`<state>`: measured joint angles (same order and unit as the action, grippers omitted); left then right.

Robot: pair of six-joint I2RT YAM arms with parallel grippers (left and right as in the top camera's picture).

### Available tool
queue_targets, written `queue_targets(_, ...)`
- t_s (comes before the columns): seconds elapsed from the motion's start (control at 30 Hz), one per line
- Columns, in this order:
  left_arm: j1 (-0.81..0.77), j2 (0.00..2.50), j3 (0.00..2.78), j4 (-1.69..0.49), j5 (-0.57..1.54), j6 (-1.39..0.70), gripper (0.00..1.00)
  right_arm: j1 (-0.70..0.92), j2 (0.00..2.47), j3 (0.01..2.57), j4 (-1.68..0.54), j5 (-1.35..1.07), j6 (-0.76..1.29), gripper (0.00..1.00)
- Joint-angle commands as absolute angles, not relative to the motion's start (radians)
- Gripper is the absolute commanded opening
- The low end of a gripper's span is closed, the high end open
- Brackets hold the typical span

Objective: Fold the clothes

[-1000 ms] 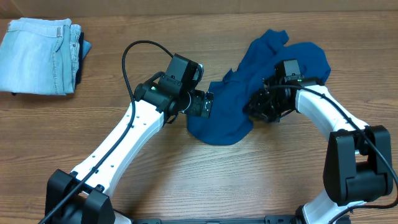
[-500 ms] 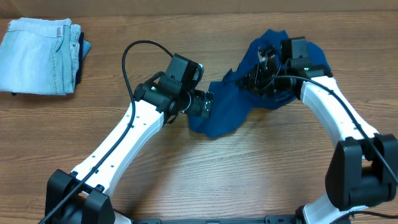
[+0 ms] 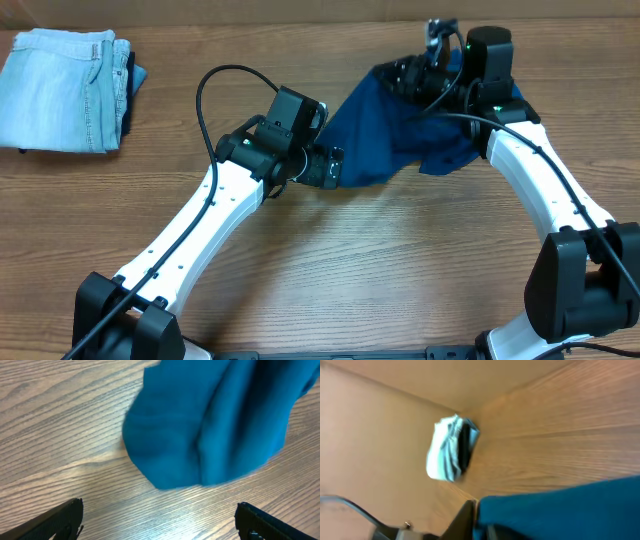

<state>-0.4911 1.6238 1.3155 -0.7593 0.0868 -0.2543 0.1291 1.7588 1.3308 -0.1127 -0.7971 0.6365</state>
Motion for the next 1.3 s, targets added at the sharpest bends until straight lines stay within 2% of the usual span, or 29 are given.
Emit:
queue_targets(0.0,-0.498,1.629,1.338,-0.756,0.098,-0.232,1.00,0.144,1.736,1.350,-0.137,-0.801,0.704,0.39)
queue_targets(0.07,-0.498,1.629,1.338,-0.756,0.098,-0.232,1.00,0.152,1.736,1.349,-0.203,-0.774,0.660,0.59)
queue_targets(0.17,-0.498,1.629,1.338,-0.756,0.098,-0.232,1.00,0.152,1.736,1.349,-0.316,-0.667,0.560,0.64)
queue_targets(0.3,-0.498,1.629,1.338,-0.761,0.098,-0.232,1.00,0.152,1.736,1.349,-0.503,-0.451,0.465,0.68)
queue_targets(0.5,-0.498,1.629,1.338,-0.762,0.097,-0.231,1.00,0.152,1.749,1.348,-0.783,-0.335,0.436,0.67)
queue_targets(0.67,-0.498,1.622,1.344,-0.764,0.095,-0.212,1.00,0.162,1.807,1.348,-0.826,-0.337,0.380,0.57)
queue_targets(0.8,-0.498,1.590,1.411,-0.813,0.016,-0.205,1.00,0.175,1.872,1.348,-0.820,-0.392,0.361,0.52)
queue_targets(0.97,-0.498,1.534,1.589,-0.926,-0.141,-0.205,1.00,0.228,1.899,1.348,-0.790,-0.490,0.309,0.52)
queue_targets(1.0,-0.498,1.526,1.622,-0.944,-0.157,-0.205,1.00,0.249,1.899,1.348,-0.790,-0.490,0.306,0.49)
queue_targets(1.07,-0.498,1.518,1.671,-0.971,-0.165,-0.205,1.00,0.288,1.899,1.348,-0.786,-0.489,0.307,0.28)
queue_targets(1.17,-0.498,1.516,1.720,-0.996,-0.165,-0.204,1.00,0.348,1.898,1.348,-0.773,-0.503,0.321,0.04)
queue_targets(1.27,-0.498,1.516,1.720,-1.006,-0.165,-0.205,1.00,0.398,1.893,1.354,-0.753,-0.576,0.351,0.04)
